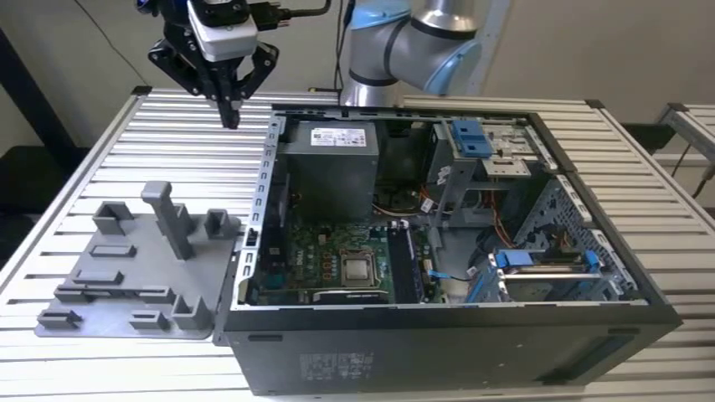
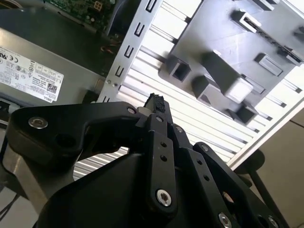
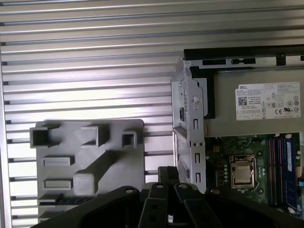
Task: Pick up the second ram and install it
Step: 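Reach for the second ram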
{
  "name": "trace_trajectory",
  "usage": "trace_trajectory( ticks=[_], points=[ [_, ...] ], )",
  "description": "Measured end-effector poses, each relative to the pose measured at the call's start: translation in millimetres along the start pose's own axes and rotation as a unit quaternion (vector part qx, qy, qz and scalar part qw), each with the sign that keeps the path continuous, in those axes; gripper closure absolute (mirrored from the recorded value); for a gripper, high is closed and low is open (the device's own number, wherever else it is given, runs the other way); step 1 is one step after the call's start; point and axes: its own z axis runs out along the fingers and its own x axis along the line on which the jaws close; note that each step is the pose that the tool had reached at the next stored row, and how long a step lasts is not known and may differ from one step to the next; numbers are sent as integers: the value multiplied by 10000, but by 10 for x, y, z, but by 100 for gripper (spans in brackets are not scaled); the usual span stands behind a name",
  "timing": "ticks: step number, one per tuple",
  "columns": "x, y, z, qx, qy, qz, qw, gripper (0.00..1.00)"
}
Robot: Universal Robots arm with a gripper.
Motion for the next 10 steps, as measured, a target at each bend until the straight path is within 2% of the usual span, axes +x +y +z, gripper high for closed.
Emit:
trace_trajectory(
  ticks=[10],
  points=[
    [170,-12,-3,-1,-21,-1,10000,89]
  ],
)
